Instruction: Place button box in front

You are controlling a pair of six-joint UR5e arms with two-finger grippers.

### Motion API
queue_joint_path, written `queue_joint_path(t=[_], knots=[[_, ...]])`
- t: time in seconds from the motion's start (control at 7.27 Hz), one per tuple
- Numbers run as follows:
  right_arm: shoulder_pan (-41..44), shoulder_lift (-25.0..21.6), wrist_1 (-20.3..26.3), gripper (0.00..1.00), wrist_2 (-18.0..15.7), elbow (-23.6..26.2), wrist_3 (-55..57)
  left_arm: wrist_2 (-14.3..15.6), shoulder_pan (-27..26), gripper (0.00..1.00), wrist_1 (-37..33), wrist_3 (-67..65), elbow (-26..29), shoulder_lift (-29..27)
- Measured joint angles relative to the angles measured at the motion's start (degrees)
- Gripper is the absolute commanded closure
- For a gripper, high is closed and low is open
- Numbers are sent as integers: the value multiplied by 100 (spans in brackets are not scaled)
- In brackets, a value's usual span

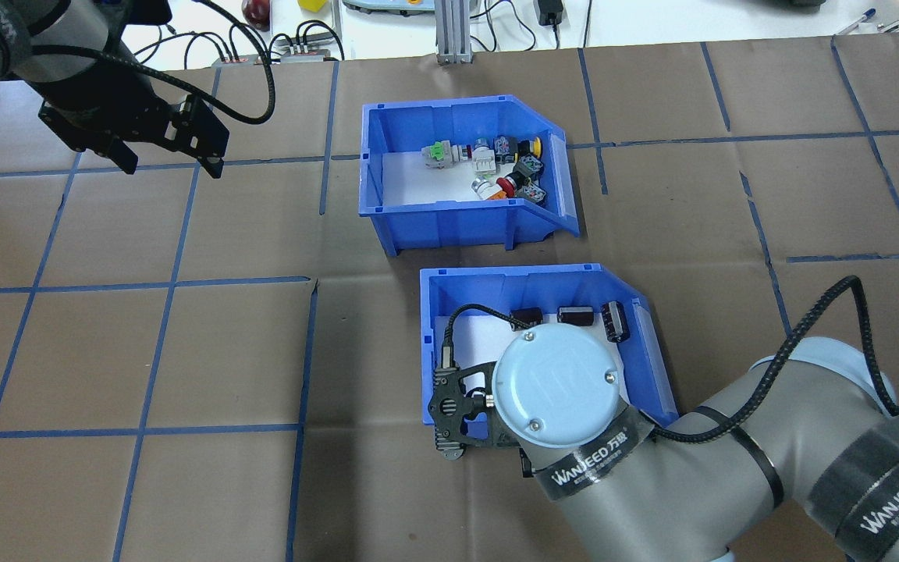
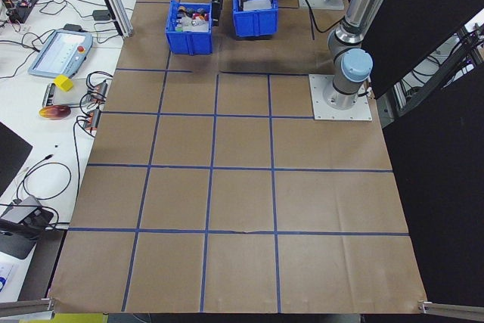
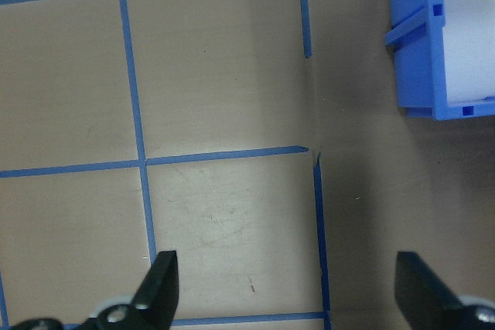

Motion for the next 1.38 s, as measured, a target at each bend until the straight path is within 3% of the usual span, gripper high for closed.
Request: queue_joint_path(t=[0.69, 0.83, 0.96, 1.1, 1.38], knots=[[137, 84, -83, 89, -10, 0, 99, 3, -26, 2, 217, 50, -180, 108], [159, 213, -210, 68, -10, 0, 106, -3, -26, 2, 220, 45, -180, 103], [191, 357, -410, 13, -8, -3, 125, -6, -26, 2, 222, 40, -181, 100], [210, 454, -525, 0, -2, -6, 170, -6, -26, 2, 223, 37, -180, 100], [215, 447, -557, 0, -5, -25, 277, 1, -25, 2, 225, 36, -188, 103]])
